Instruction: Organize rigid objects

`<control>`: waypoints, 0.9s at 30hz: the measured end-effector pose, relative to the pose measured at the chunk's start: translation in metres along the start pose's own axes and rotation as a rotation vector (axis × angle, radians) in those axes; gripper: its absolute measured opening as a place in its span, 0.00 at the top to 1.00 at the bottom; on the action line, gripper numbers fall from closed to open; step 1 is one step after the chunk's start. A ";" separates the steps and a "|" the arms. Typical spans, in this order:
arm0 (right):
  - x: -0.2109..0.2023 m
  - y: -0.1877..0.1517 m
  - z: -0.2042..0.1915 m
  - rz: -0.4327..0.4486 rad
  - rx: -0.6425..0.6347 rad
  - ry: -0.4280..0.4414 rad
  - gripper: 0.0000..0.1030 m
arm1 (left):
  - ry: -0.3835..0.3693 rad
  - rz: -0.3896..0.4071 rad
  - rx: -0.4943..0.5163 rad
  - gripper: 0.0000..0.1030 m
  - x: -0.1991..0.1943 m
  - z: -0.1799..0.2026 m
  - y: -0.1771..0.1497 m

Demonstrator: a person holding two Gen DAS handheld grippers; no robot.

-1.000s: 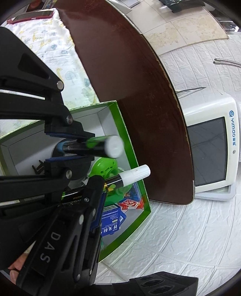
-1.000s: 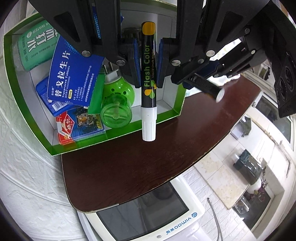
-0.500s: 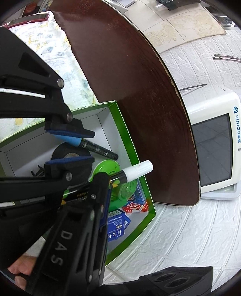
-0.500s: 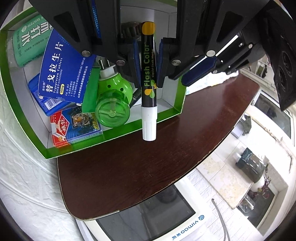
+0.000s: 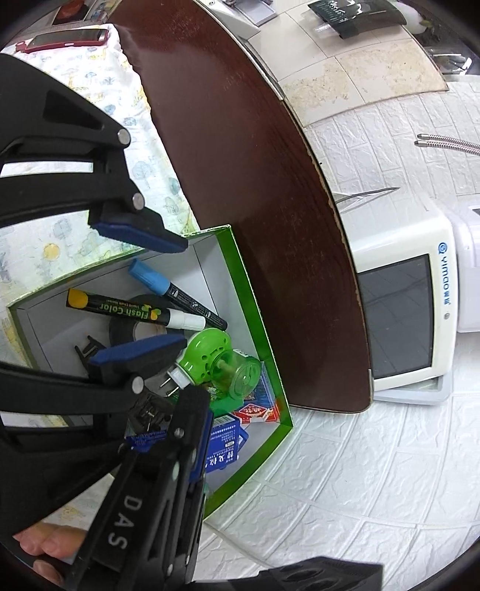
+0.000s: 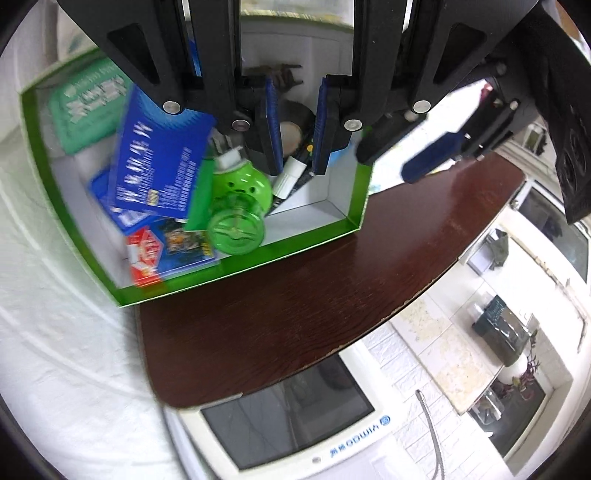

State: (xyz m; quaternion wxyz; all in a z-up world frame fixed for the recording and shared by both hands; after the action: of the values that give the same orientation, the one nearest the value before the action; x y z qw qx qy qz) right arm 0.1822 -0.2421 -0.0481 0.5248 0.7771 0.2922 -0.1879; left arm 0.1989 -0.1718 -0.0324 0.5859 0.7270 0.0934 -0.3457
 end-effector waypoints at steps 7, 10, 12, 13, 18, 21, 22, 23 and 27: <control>-0.040 -0.008 0.004 0.066 -0.054 -0.096 0.75 | -0.012 0.053 -0.016 0.46 -0.028 0.005 -0.003; -0.055 -0.013 0.004 0.082 -0.064 -0.108 0.68 | -0.020 0.079 -0.030 0.45 -0.045 0.008 -0.006; -0.065 -0.018 0.002 0.094 -0.075 -0.125 0.63 | -0.022 0.092 -0.032 0.42 -0.055 0.010 -0.009; -0.072 -0.020 0.001 0.104 -0.084 -0.134 0.61 | -0.022 0.100 -0.030 0.41 -0.058 0.012 -0.010; -0.102 -0.032 -0.001 0.167 -0.105 -0.191 0.46 | -0.028 0.132 -0.023 0.31 -0.082 0.015 -0.016; -0.124 -0.037 -0.002 0.237 -0.142 -0.278 0.34 | -0.020 0.138 -0.015 0.25 -0.094 0.016 -0.021; -0.131 -0.038 -0.004 0.258 -0.158 -0.300 0.29 | -0.019 0.137 -0.011 0.25 -0.097 0.016 -0.023; -0.138 -0.040 -0.007 0.280 -0.177 -0.319 0.27 | -0.018 0.137 -0.007 0.24 -0.101 0.016 -0.026; -0.160 -0.050 -0.015 0.351 -0.213 -0.347 0.15 | -0.012 0.147 0.008 0.09 -0.116 0.017 -0.037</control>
State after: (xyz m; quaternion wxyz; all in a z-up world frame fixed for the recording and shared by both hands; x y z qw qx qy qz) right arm 0.0280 -0.2555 0.0185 0.6704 0.7124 0.0770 -0.1927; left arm 0.0858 -0.1450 0.0087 0.6075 0.7321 0.0350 -0.3063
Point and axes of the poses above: each gripper's, at about its wrist camera, not at the fingertips, and x roughly the way its jaws point, z to its right, y to its top, the point moved 7 cm from there along x, roughly the way its jaws point, and after that the axes turned 7 degrees about z, right-handed, at the moved point
